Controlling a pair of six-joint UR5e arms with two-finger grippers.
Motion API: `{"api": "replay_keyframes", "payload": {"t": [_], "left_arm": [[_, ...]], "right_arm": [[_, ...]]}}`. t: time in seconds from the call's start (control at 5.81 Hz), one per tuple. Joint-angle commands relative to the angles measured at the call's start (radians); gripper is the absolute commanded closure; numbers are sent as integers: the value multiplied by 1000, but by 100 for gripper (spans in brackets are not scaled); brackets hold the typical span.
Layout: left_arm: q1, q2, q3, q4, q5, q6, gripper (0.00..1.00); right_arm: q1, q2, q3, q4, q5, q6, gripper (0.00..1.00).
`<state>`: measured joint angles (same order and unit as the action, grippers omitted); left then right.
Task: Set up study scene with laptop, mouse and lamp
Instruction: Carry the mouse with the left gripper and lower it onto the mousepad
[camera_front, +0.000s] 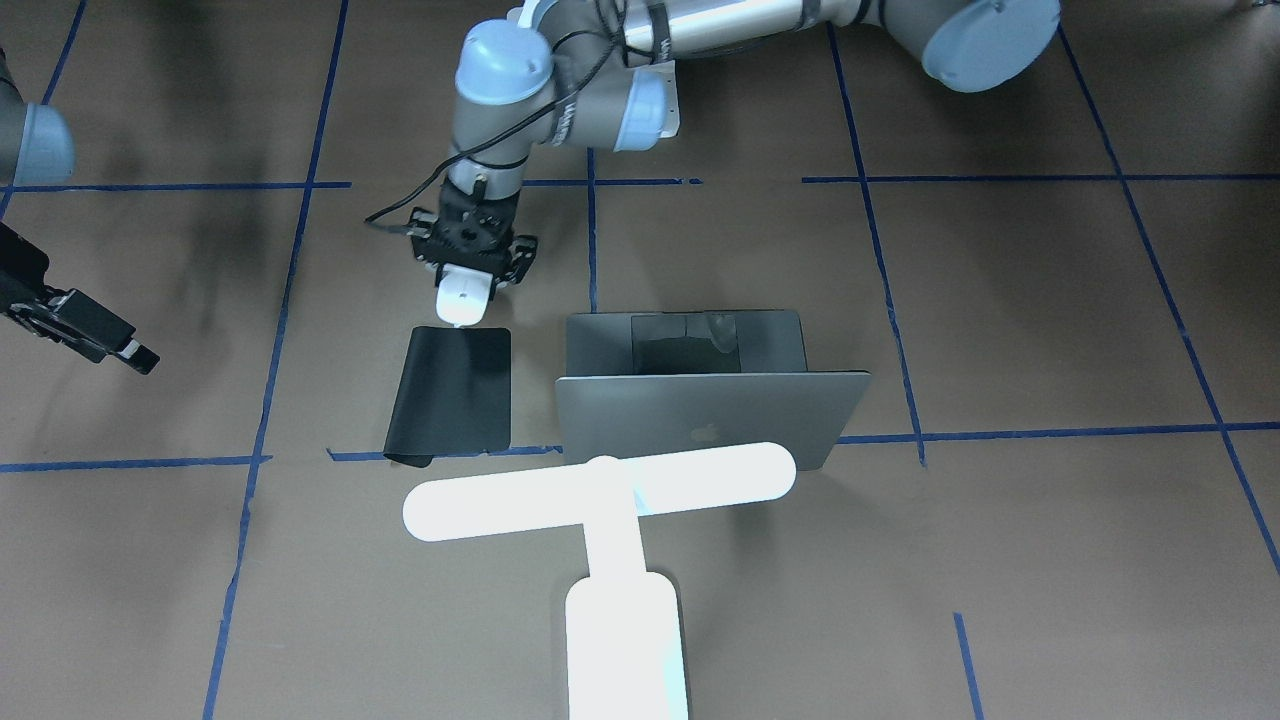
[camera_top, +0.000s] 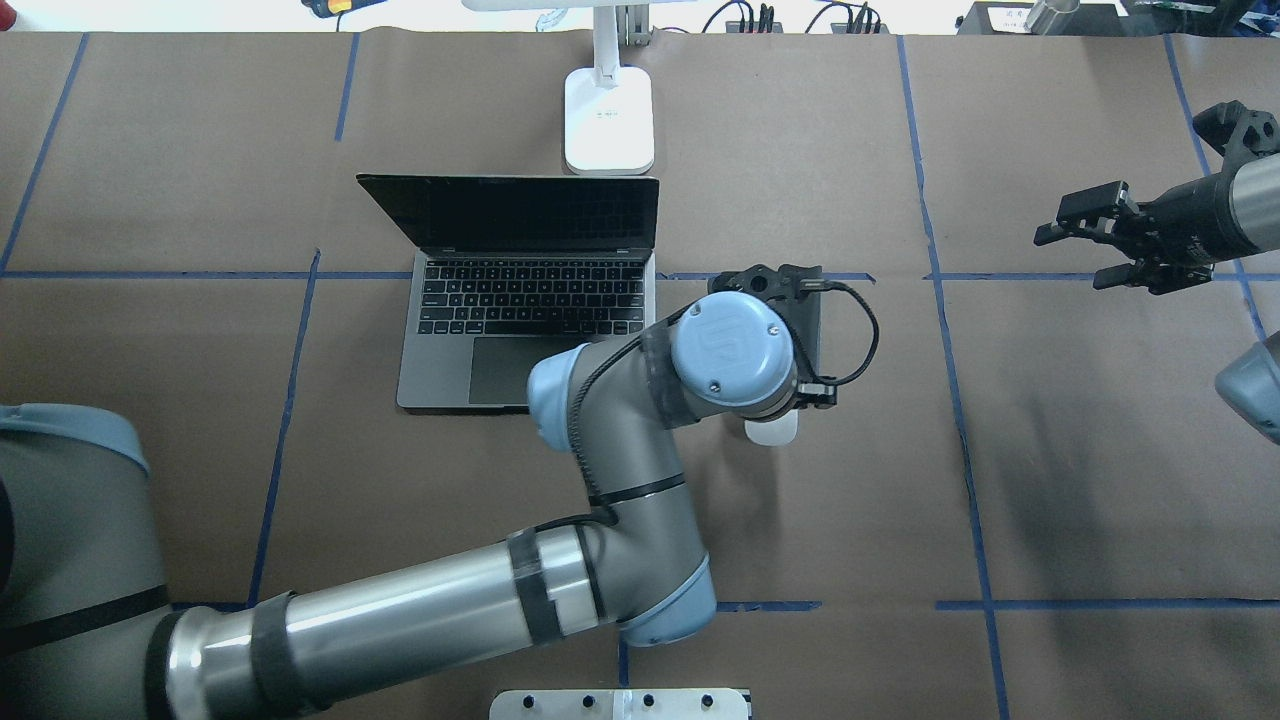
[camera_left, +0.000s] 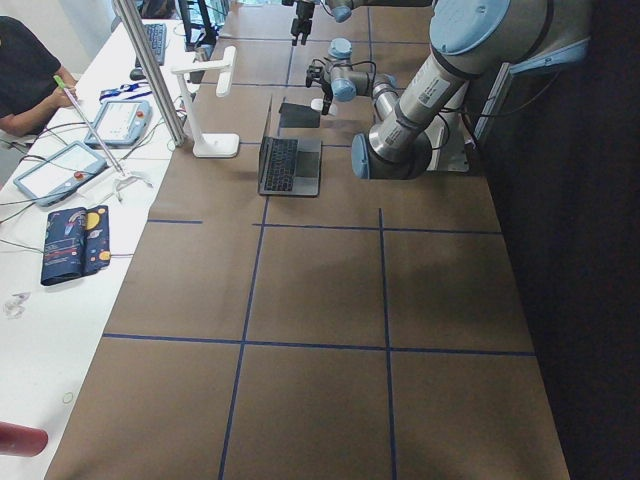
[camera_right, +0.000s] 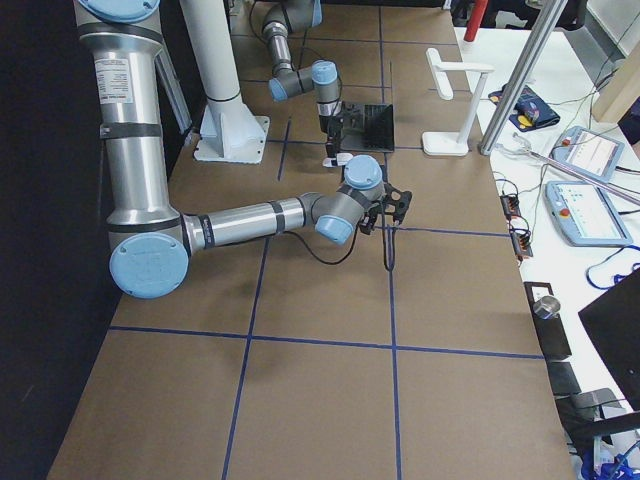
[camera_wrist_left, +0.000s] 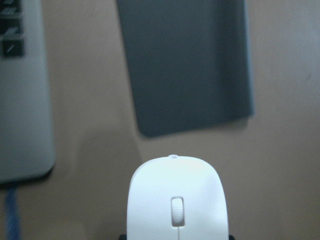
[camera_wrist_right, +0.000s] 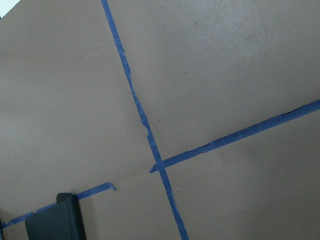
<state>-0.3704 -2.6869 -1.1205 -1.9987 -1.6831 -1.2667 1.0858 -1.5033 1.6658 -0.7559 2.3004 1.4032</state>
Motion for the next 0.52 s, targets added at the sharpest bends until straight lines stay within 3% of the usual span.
{"api": "replay_keyframes", "payload": {"t": [0.0, 0.34], "left_arm": [[-5, -80, 160, -66, 34, -25, 100], [-8, -90, 223, -110, 63, -25, 94]], "right_arm": [[-1, 0, 0, 1, 1, 0, 0], [-1, -5, 9, 1, 1, 0, 0]]}}
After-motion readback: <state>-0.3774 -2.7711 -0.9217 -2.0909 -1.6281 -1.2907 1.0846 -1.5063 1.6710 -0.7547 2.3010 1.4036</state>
